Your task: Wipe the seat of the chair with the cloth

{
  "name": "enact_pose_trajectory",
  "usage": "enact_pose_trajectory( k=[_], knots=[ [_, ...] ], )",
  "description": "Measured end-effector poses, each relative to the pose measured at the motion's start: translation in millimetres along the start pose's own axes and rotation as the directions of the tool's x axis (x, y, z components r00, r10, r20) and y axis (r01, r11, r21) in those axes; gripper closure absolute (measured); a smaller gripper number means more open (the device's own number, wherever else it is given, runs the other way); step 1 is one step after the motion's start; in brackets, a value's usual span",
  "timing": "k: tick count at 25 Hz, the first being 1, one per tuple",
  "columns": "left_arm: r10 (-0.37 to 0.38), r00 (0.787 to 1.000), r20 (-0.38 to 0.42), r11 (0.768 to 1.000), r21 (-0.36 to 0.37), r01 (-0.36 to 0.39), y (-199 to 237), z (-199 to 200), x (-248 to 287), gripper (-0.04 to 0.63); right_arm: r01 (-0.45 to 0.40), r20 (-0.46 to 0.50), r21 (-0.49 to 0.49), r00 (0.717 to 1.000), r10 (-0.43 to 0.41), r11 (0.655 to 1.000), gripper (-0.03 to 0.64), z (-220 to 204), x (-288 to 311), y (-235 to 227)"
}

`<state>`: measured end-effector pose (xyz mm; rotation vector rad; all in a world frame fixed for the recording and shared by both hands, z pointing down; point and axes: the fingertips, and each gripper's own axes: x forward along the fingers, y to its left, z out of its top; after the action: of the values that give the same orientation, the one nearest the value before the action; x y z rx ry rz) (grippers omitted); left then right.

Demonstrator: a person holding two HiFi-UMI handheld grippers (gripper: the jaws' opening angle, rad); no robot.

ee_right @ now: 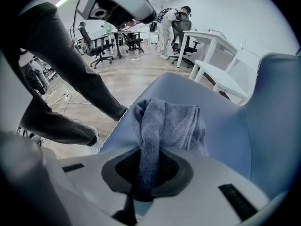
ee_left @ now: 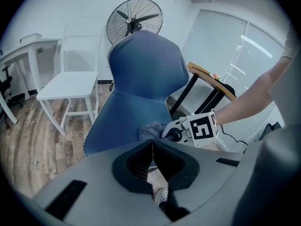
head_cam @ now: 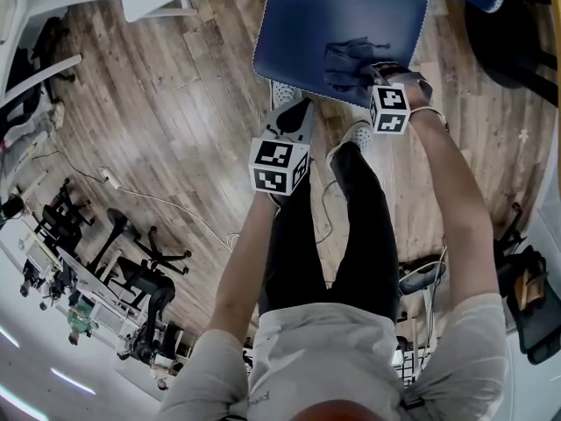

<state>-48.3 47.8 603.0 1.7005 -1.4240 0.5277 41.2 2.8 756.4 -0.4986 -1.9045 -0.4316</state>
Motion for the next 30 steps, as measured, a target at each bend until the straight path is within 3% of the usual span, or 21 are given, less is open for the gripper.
enact_pose_trajectory(
  k=[23,30],
  knots=[
    [-0.039,0.997,-0.06,0.999,0.027,0.04,-37,-34,4,0.568,0.076,-0.02,0.165,0.997,-0.074,0.983,0.571,-30,-13,38],
    [-0.027,0.996,-0.083,0.999,0.025,0.029,-30,-53,-6,0.568,0.123,-0.033,0.261,0.992,-0.119,0.958,0.571,-40,-19,53]
  ],
)
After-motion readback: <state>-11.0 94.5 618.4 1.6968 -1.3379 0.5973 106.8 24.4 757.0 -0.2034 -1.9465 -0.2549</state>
